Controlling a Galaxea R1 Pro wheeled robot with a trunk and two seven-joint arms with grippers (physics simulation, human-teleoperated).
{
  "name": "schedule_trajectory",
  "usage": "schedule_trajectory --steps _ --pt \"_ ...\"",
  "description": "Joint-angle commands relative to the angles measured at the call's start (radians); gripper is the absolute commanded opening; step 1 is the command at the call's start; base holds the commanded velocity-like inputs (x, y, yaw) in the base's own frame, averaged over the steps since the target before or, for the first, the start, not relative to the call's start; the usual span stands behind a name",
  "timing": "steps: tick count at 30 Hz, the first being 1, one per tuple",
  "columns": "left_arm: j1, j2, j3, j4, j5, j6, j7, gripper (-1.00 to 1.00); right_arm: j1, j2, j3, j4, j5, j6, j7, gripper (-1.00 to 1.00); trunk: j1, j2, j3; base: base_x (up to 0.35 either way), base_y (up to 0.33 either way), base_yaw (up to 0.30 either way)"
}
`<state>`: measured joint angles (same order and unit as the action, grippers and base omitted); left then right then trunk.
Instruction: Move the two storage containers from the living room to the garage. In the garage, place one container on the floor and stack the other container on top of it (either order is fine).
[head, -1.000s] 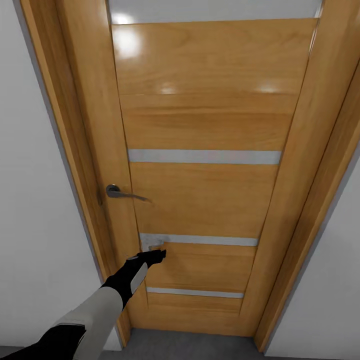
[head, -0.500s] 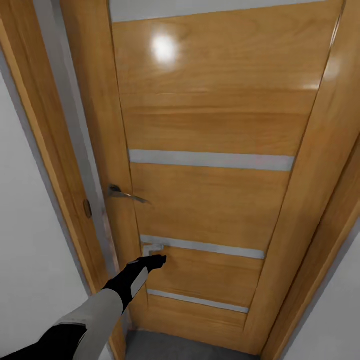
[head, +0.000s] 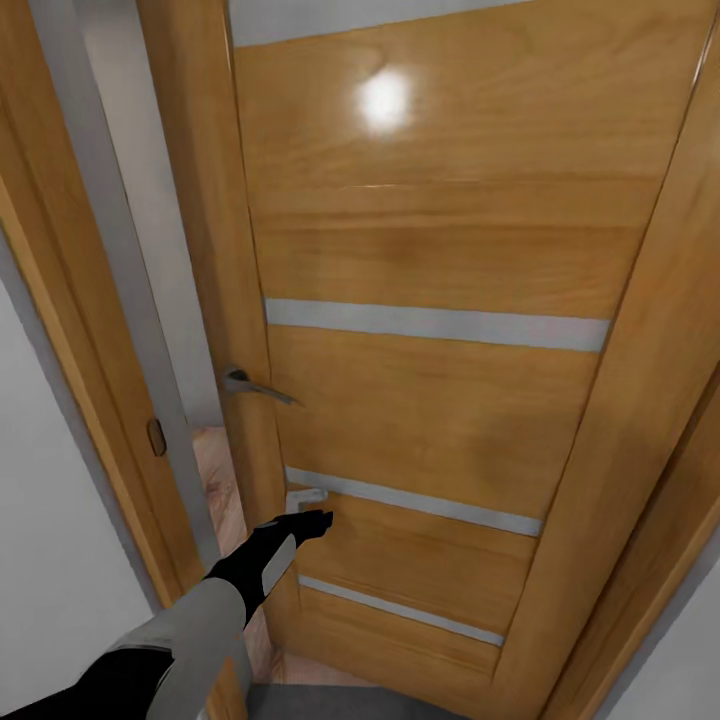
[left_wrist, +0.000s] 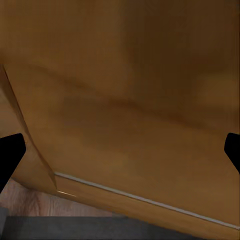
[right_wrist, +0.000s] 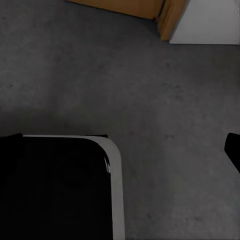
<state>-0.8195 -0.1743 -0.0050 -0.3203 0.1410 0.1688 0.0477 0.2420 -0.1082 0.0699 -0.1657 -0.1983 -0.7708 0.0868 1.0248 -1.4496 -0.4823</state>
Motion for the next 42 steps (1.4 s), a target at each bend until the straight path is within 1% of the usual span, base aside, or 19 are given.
schedule_trajectory --steps 1,18,22,34,42 --pt "0.0 0.0 0.002 -0.003 0.006 0.006 0.004 1.0 0.0 -0.001 0.007 -0.001 -0.01 -0.002 0.005 1.0 0.0 0.0 0.0 0.017 0.0 0.0" --pt "0.0 0.0 0.002 -0.003 0.006 0.005 0.004 1.0 0.0 -0.001 0.007 -0.001 -0.01 -0.004 0.005 1.0 0.0 0.0 0.021 0.003 0.0 0.0" --pt "0.0 0.0 0.001 -0.003 0.005 0.007 0.005 1.0 0.0 -0.001 0.007 -0.001 -0.01 -0.004 0.005 1.0 0.0 0.0 0.022 0.189 0.0 0.0" --pt "0.0 0.0 0.002 -0.003 0.005 0.009 0.005 1.0 0.0 -0.001 0.007 -0.001 -0.01 -0.004 0.005 1.0 0.0 0.0 0.022 0.304 0.0 0.0" --pt "0.0 0.0 0.0 -0.003 0.006 0.009 0.004 1.0 0.0 -0.001 0.007 -0.001 -0.01 -0.004 0.005 1.0 0.0 0.0 0.022 0.027 0.0 0.0"
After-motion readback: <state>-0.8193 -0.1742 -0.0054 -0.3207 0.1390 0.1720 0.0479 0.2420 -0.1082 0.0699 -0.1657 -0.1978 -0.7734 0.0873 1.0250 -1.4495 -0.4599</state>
